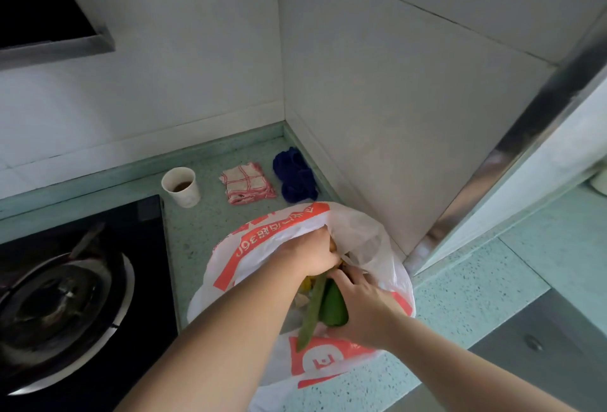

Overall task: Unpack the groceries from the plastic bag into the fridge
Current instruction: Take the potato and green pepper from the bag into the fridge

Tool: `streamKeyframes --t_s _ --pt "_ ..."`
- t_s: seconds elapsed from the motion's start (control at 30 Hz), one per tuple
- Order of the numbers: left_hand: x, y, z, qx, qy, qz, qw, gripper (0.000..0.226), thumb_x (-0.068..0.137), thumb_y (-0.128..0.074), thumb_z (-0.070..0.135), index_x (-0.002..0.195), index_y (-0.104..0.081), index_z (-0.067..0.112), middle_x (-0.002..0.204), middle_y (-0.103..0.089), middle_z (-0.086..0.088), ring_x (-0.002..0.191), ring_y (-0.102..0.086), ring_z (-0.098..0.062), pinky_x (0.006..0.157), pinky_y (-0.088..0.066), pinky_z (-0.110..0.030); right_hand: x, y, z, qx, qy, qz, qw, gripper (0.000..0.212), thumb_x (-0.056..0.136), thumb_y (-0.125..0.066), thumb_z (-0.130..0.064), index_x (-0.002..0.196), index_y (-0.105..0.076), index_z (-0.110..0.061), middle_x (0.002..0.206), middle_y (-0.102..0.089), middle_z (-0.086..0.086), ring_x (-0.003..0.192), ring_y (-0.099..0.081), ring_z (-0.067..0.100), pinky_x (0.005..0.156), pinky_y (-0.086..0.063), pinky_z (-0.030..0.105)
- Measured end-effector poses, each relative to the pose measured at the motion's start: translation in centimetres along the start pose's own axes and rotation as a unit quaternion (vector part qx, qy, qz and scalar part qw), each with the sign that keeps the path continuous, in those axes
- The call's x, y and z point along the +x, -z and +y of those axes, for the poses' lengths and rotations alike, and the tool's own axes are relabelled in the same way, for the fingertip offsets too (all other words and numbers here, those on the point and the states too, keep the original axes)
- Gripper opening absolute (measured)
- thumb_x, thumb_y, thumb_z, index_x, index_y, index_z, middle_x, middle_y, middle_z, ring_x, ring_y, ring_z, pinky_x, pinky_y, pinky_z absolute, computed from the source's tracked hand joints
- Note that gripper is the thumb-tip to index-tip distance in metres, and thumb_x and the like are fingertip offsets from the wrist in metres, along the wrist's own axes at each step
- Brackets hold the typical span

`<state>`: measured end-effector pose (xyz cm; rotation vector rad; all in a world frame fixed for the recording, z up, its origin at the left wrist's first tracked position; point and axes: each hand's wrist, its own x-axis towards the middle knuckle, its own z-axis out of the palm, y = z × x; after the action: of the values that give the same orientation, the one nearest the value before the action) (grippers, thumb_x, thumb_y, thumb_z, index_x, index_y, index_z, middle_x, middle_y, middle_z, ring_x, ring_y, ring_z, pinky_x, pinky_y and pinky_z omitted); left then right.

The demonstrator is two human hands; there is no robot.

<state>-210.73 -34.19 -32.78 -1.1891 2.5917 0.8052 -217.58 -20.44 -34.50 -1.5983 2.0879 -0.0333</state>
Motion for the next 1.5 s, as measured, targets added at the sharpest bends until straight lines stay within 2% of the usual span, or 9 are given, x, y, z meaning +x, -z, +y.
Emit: streamKeyframes --t_s 0.1,0.27,0.4,0.5,0.6,0.73,0.93,1.3,1.5 --pt "0.0 -0.1 -0.1 -0.02 0.001 -0.002 1.0 0.033 0.092 -0.052 0.031 0.12 -0.056 0.015 0.118 -0.059 -0.014 0.11 -0.057 -0.031 0.095 -0.049 -0.044 0.1 -0.2 0.0 0.002 -0.004 0.007 1.0 0.098 0.063 -0.068 -0.068 0.141 -0.021 -0.034 0.144 -0.031 0.0 0.129 -0.035 0.028 0.096 -0.048 0.044" --pt "-1.4 1.6 -1.7 0.0 -0.002 -0.06 0.998 0.023 0.073 -0.059 0.04 0.09 -0.051 0.026 0.087 -0.057 -0.001 0.08 -0.059 -0.02 0.062 -0.045 -0.03 0.0 0.7 0.1 0.037 -0.008 -0.02 0.999 0.098 0.062 -0.071 -0.066 0.142 -0.025 -0.032 0.141 -0.038 -0.005 0.12 -0.046 0.023 0.1 -0.047 0.036" --pt "-3.4 3.3 -3.3 0.017 0.012 -0.137 0.99 0.055 0.079 -0.055 0.044 0.131 -0.042 0.03 0.112 -0.051 0.0 0.101 -0.051 -0.021 0.078 -0.043 -0.033 -0.5 2.5 0.4 0.089 -0.021 -0.045 0.995 0.086 0.057 -0.072 -0.069 0.131 -0.039 -0.039 0.126 -0.048 -0.009 0.107 -0.046 0.013 0.094 -0.046 0.024" --pt "-5.0 4.6 -4.2 0.016 0.001 -0.128 0.992 0.05 0.068 -0.049 0.057 0.116 -0.047 0.042 0.122 -0.054 0.001 0.108 -0.052 -0.025 0.093 -0.047 -0.044 -1.1 4.5 -0.3 0.166 -0.069 -0.022 0.983 0.071 0.064 -0.078 -0.056 0.125 -0.047 -0.039 0.119 -0.05 -0.01 0.099 -0.048 0.006 0.077 -0.046 0.013" --pt "-6.3 5.8 -4.9 0.023 -0.026 -0.123 0.992 0.036 0.067 -0.058 0.062 0.095 -0.054 0.04 0.104 -0.06 0.008 0.096 -0.058 -0.021 0.087 -0.052 -0.043 -1.6 6.8 -2.0 0.414 -0.134 -0.056 0.899 0.053 0.071 -0.084 -0.028 0.116 -0.056 -0.033 0.112 -0.053 0.0 0.096 -0.06 0.018 0.067 -0.06 0.031" --pt "-8.4 7.4 -6.2 0.022 -0.07 -0.02 0.997 0.049 0.072 -0.072 0.047 0.116 -0.058 0.032 0.122 -0.06 0.005 0.109 -0.055 -0.02 0.092 -0.048 -0.032 -2.6 9.1 -4.4 0.598 -0.145 -0.063 0.786 0.054 0.074 -0.077 -0.008 0.121 -0.053 -0.023 0.118 -0.055 0.016 0.102 -0.061 0.033 0.085 -0.055 0.054" --pt "-11.5 10.0 -8.6 -0.085 -0.081 0.071 0.991 0.063 0.075 -0.076 0.031 0.132 -0.051 0.027 0.134 -0.047 -0.002 0.122 -0.048 -0.022 0.099 -0.044 -0.035 -3.8 11.1 -7.1 0.72 -0.16 -0.022 0.675 0.055 0.07 -0.067 -0.059 0.095 -0.066 -0.01 0.087 -0.067 0.016 0.078 -0.064 0.029 0.068 -0.056 0.04" --pt "-18.9 15.5 -9.6 -0.104 -0.089 0.195 0.971 0.046 0.075 -0.066 0.046 0.118 -0.053 0.038 0.121 -0.054 0.005 0.105 -0.054 -0.017 0.09 -0.048 -0.036 -6.8 14.3 -15.7 0.633 -0.092 0.071 0.765 0.036 0.086 -0.062 -0.032 0.114 -0.055 -0.011 0.112 -0.061 0.021 0.088 -0.066 0.034 0.064 -0.057 0.036" --pt "-25.1 17.8 -10.4 -0.141 -0.024 0.313 0.939 0.03 0.086 -0.059 0.048 0.111 -0.059 0.03 0.112 -0.058 0.002 0.093 -0.056 -0.019 0.081 -0.049 -0.031 -6.9 15.8 -21.0 0.6 -0.019 0.102 0.793 0.029 0.086 -0.067 -0.032 0.107 -0.059 -0.014 0.098 -0.064 0.021 0.078 -0.068 0.036 0.063 -0.057 0.042"
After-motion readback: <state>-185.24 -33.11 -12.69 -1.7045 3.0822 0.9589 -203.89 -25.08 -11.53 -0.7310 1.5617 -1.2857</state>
